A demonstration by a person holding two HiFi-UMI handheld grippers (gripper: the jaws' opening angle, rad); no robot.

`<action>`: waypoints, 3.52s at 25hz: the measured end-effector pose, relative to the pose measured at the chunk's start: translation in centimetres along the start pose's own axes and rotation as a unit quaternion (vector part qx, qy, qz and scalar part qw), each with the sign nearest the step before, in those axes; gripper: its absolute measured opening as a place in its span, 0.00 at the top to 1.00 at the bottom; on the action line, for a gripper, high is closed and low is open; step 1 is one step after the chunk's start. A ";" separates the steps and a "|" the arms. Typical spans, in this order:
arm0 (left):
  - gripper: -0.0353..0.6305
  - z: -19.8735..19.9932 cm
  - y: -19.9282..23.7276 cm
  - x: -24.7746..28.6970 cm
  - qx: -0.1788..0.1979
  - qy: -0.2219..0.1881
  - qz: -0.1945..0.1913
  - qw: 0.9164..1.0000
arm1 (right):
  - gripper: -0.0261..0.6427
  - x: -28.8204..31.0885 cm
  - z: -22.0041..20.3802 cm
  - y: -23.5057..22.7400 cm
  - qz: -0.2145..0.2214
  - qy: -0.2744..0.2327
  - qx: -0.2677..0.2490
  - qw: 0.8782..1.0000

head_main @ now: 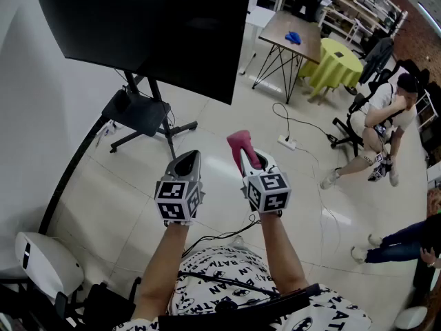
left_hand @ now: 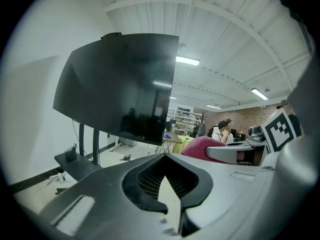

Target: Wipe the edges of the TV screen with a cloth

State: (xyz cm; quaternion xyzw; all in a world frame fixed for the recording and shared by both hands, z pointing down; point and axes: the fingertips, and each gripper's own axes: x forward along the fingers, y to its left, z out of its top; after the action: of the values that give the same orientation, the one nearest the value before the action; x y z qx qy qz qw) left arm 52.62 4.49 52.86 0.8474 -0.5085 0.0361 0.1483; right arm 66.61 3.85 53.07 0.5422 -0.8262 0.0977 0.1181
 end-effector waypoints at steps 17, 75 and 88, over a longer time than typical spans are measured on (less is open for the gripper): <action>0.95 0.7 1.8 1.7 0.001 -0.002 -0.011 1.000 | 0.87 2.9 0.7 -0.5 -0.009 -0.005 0.003 1.000; 0.95 16.7 7.2 2.7 0.076 -0.057 -0.108 0.990 | 0.87 12.5 25.6 -7.3 -0.248 0.002 -0.271 0.930; 0.95 28.1 1.4 6.6 0.117 -0.098 -0.144 0.978 | 0.87 7.5 40.0 -6.3 -0.225 -0.076 -0.370 0.898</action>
State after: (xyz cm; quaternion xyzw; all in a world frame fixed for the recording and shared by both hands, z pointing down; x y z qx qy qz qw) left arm 52.10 -9.87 27.73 0.9228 -0.3851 -0.0097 0.0009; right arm 65.90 -16.77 17.39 0.6368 -0.6651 -0.2857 0.2656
